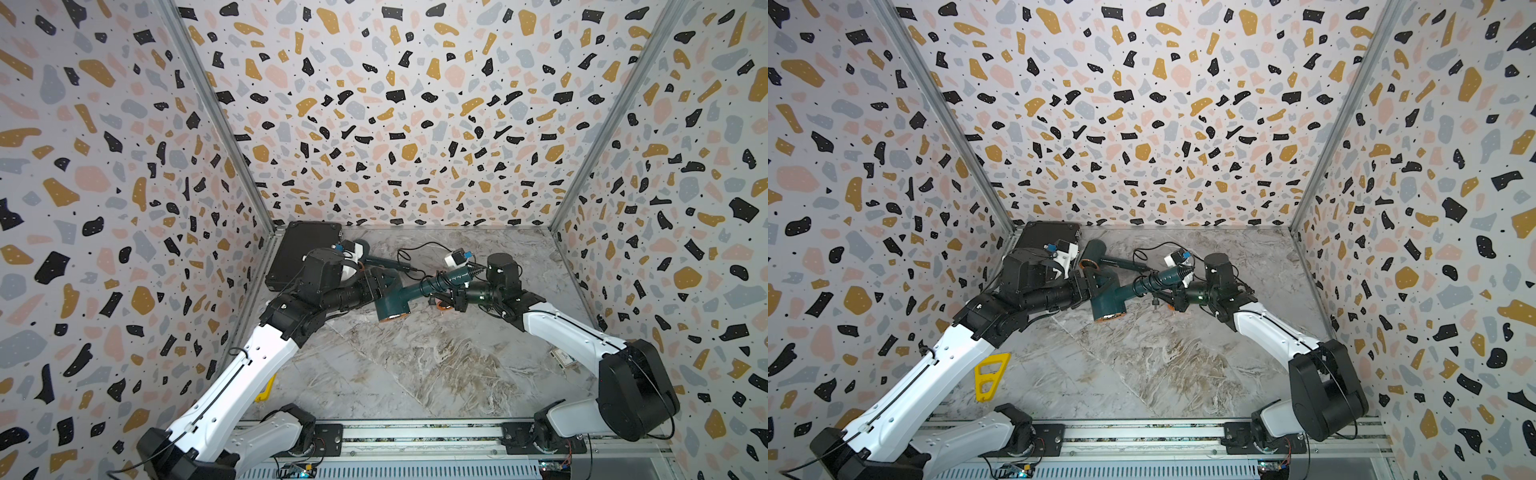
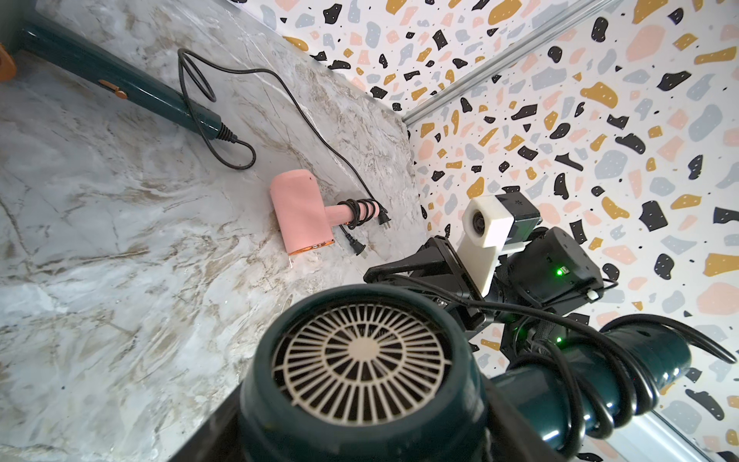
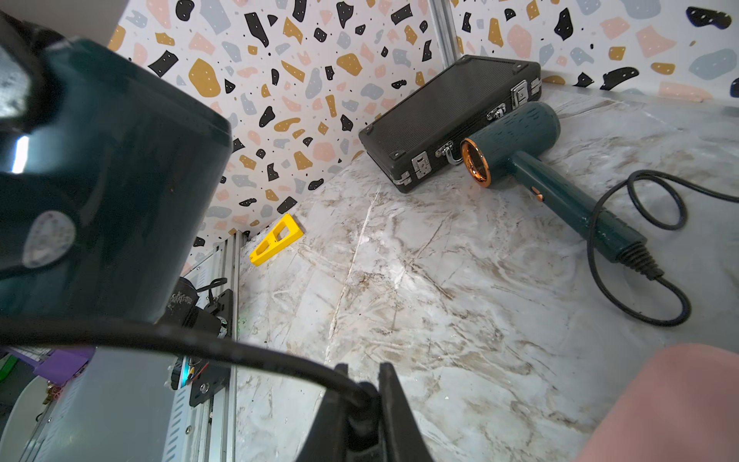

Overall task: Wrap the cord around the hair dryer
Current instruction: Wrap the power cord around the hair dryer.

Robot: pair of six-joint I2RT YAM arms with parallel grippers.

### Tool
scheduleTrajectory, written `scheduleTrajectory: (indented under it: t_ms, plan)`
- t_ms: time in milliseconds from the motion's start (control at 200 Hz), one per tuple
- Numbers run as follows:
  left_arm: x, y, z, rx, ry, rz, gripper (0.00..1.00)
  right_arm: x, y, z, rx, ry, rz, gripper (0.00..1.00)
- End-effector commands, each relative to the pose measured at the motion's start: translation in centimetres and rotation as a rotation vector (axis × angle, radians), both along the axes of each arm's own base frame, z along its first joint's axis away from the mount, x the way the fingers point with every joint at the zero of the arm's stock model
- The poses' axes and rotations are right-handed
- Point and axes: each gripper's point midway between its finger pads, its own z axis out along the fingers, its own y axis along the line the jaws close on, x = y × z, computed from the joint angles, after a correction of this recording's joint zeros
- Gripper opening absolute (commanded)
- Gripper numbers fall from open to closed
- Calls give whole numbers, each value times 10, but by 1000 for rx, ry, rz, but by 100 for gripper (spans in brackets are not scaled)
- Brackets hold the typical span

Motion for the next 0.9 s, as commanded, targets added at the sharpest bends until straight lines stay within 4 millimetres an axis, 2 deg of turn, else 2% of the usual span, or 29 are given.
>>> scheduleTrajectory:
  t_ms: [0,85,110,270,466,586,611,691,896]
  plan:
    - [4,-4,57,-176,-152,25,0,1,-5,-1,-9,21,-42,1]
    - [12,4,44,-206,-118,113,0,3,-7,-6,-9,43,-73,0]
    - [15,6,47,-233,-129,141,0,4,-8,-7,-2,46,-85,0]
    - [27,31,16,-312,-71,334,0,4,-10,-17,23,74,-138,0]
    - [33,62,-19,-257,-29,523,0,-9,2,-32,-57,65,-138,0]
    - [34,91,-38,-127,-43,652,0,-27,14,-42,-193,13,-111,0]
    - [31,98,-47,-74,-33,677,0,-30,15,-43,-223,1,-107,0]
    - [30,116,-58,55,-51,724,0,-40,18,-48,-320,-24,-86,0]
    - [31,139,-91,361,-42,750,0,-50,20,-46,-514,-60,-44,0]
